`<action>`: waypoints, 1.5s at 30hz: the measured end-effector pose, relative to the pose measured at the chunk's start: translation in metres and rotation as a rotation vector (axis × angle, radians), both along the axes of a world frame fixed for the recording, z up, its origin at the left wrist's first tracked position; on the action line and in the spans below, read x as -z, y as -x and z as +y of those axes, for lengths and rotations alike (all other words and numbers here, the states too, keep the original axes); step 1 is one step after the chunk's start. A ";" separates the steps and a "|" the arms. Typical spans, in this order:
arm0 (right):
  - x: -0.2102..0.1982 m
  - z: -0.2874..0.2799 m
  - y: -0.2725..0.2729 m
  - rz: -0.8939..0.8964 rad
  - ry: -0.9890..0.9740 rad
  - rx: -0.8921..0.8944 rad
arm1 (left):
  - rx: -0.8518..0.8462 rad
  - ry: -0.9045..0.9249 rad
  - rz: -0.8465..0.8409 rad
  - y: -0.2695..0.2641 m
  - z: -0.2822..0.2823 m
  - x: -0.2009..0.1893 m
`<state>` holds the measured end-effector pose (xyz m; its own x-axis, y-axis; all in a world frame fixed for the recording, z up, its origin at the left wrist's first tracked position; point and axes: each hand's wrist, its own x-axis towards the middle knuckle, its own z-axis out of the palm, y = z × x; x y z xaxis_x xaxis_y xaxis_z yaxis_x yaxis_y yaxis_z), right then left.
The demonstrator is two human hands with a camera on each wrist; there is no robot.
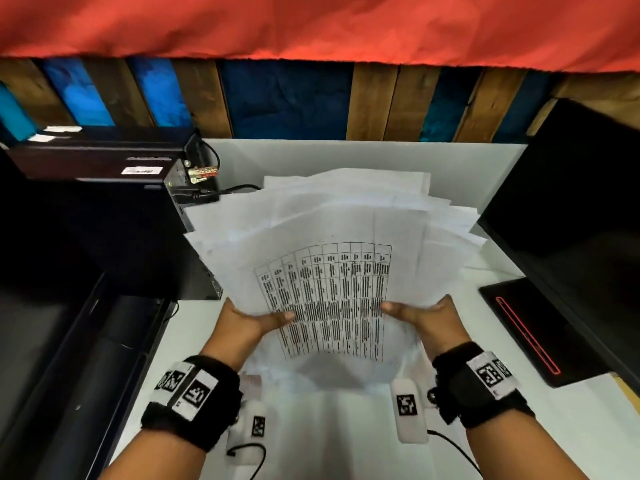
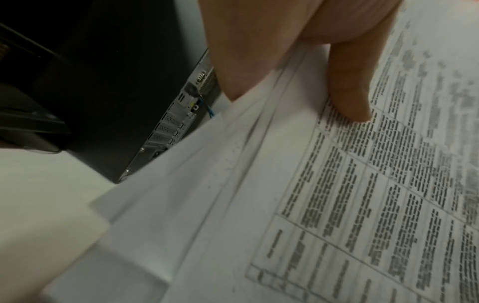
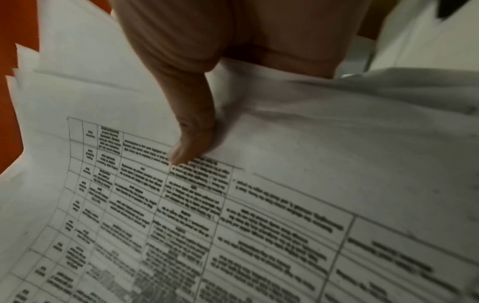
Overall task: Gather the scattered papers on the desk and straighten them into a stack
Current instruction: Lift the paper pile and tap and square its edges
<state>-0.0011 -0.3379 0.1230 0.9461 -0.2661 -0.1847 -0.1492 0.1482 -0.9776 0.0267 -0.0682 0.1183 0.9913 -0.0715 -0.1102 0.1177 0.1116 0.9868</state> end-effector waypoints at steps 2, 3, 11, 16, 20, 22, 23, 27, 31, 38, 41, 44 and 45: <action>-0.011 0.002 0.002 -0.058 0.033 -0.059 | 0.012 0.020 -0.055 -0.002 0.002 -0.008; -0.013 0.002 0.003 -0.054 0.050 -0.089 | 0.027 0.028 -0.075 -0.002 0.004 -0.009; -0.008 0.007 0.005 -0.044 0.083 -0.177 | 0.132 0.073 -0.057 -0.003 0.003 -0.007; -0.006 0.003 0.010 -0.036 0.138 -0.233 | 0.175 0.043 -0.047 0.001 0.003 -0.007; -0.013 0.014 0.011 -0.096 0.162 -0.157 | 0.152 0.062 -0.069 0.007 -0.012 -0.009; -0.014 0.004 0.010 -0.103 0.134 -0.143 | 0.104 0.100 -0.074 0.004 -0.005 -0.008; -0.012 0.000 0.010 -0.073 0.151 -0.157 | 0.100 0.100 -0.065 0.004 -0.001 -0.006; 0.001 0.004 0.014 0.014 0.192 -0.146 | 0.026 -0.017 -0.027 0.009 -0.012 0.004; -0.011 0.027 0.009 -0.141 0.235 0.078 | -0.199 -0.053 -0.187 0.013 -0.033 -0.021; -0.038 0.027 0.017 -0.215 0.165 0.016 | -0.173 -0.013 -0.284 0.012 -0.019 -0.047; -0.022 0.010 0.020 0.007 0.162 -0.268 | -0.121 -0.022 -0.212 0.017 -0.016 -0.052; 0.013 0.001 0.026 0.221 0.164 -0.468 | -0.115 0.082 -0.220 0.016 -0.010 -0.055; 0.022 0.002 0.027 0.261 0.153 -0.457 | -0.122 0.139 -0.240 0.010 -0.005 -0.051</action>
<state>-0.0284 -0.3363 0.1006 0.8996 0.1189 -0.4203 -0.4056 -0.1297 -0.9048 0.0169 -0.0736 0.1689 0.9900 0.0516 0.1311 -0.1399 0.2462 0.9591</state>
